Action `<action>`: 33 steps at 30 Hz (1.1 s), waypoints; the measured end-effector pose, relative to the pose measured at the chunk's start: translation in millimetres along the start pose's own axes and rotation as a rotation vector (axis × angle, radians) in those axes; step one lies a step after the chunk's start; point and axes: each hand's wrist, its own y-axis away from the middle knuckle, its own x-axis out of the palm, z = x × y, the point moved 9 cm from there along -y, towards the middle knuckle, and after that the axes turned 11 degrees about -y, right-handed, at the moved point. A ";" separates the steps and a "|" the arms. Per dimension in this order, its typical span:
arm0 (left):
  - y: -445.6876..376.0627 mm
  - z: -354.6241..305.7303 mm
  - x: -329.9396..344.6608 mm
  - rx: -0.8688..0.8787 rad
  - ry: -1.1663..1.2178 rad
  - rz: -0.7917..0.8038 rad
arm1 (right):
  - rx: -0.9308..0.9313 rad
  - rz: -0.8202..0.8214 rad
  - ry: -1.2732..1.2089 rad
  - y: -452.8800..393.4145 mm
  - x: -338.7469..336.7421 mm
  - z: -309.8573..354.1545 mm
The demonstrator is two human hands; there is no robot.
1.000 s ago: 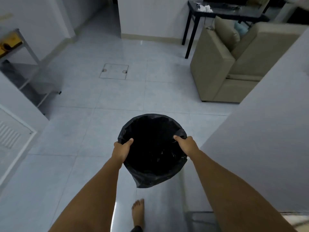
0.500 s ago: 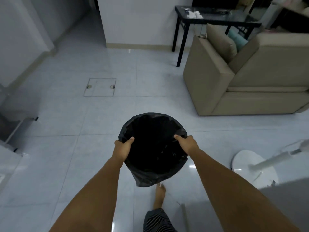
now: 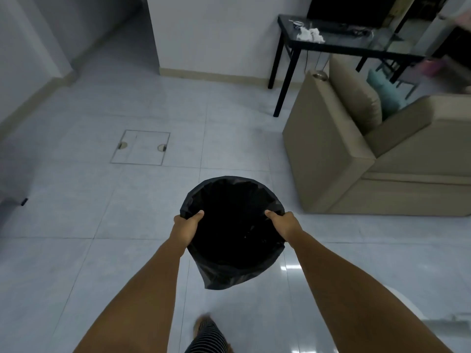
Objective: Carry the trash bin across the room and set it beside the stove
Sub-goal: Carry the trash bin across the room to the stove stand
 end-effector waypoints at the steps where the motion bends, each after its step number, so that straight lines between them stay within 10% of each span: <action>1: -11.7 -12.7 1.6 0.011 0.003 -0.002 | 0.000 0.001 -0.002 -12.7 -0.8 10.9; 33: -436.9 -400.3 -44.2 -0.141 0.275 -0.349 | -0.150 0.214 0.265 -488.5 139.0 513.4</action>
